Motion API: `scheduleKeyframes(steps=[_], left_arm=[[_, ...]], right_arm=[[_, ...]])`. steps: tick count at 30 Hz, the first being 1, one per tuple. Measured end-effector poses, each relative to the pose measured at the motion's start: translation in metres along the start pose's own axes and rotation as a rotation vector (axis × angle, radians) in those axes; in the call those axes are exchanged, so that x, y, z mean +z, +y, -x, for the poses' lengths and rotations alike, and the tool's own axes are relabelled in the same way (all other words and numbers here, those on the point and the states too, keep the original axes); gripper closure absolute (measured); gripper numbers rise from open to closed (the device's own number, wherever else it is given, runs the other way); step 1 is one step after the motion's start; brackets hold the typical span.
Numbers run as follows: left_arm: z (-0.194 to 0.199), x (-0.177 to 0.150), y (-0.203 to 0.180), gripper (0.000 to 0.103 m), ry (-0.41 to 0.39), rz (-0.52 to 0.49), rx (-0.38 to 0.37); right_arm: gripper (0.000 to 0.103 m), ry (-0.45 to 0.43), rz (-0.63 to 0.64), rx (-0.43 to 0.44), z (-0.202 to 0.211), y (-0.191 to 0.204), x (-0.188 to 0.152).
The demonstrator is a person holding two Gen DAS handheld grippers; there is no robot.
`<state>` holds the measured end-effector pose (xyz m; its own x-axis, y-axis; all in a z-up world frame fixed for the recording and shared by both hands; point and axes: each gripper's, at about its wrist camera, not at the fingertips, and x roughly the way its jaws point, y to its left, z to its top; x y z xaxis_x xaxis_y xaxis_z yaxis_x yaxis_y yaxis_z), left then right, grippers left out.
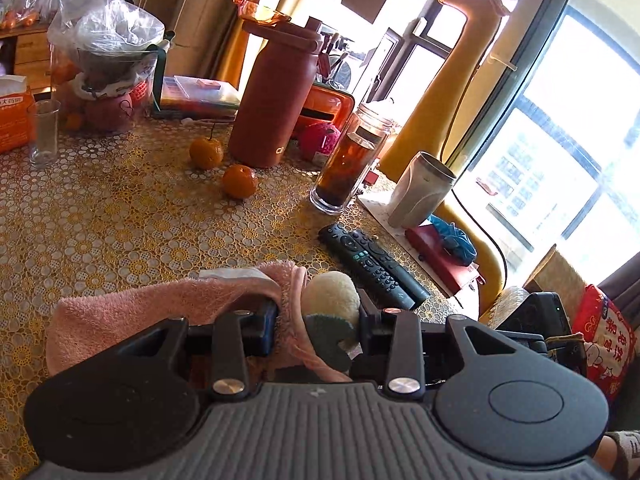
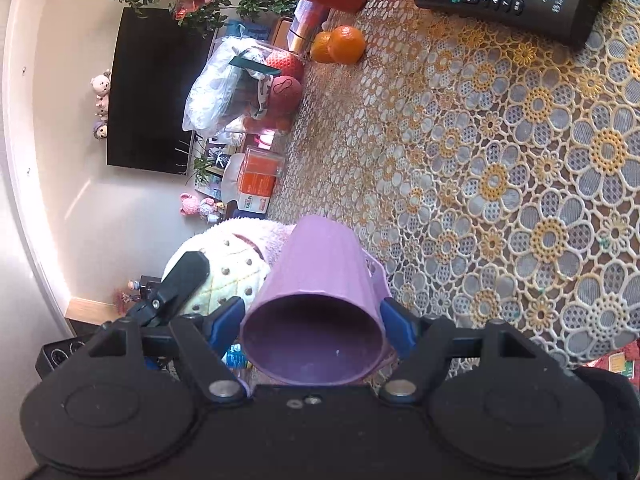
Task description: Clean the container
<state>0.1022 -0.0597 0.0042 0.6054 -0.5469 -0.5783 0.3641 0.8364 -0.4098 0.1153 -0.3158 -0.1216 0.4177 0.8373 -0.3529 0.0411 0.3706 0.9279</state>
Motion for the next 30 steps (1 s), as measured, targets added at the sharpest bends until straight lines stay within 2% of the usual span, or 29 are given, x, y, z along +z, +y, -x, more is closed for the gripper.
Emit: scheduleKeyframes(steps=[8, 11, 14, 20, 26, 30], left_arm=[[-0.013, 0.002, -0.008, 0.066, -0.003, -0.028, 0.01], [-0.015, 0.004, -0.01, 0.066, 0.001, -0.036, 0.011], [-0.018, 0.006, -0.009, 0.066, 0.005, -0.033, 0.013], [-0.029, 0.01, -0.015, 0.066, 0.02, -0.055, 0.018], [-0.039, 0.014, -0.019, 0.066, 0.028, -0.072, 0.012], [-0.043, 0.015, -0.019, 0.066, 0.028, -0.071, 0.007]], right_arm=[[0.028, -0.009, 0.167, -0.086, 0.014, 0.015, 0.012], [0.028, -0.004, 0.3, -0.148, 0.019, 0.033, 0.014], [0.024, 0.013, 0.487, -0.237, 0.023, 0.057, 0.013], [0.021, 0.103, 0.812, -0.378, 0.012, 0.097, -0.001], [0.021, 0.244, 0.987, -0.44, -0.013, 0.119, -0.013], [0.02, 0.301, 1.086, -0.51, -0.034, 0.126, -0.02]])
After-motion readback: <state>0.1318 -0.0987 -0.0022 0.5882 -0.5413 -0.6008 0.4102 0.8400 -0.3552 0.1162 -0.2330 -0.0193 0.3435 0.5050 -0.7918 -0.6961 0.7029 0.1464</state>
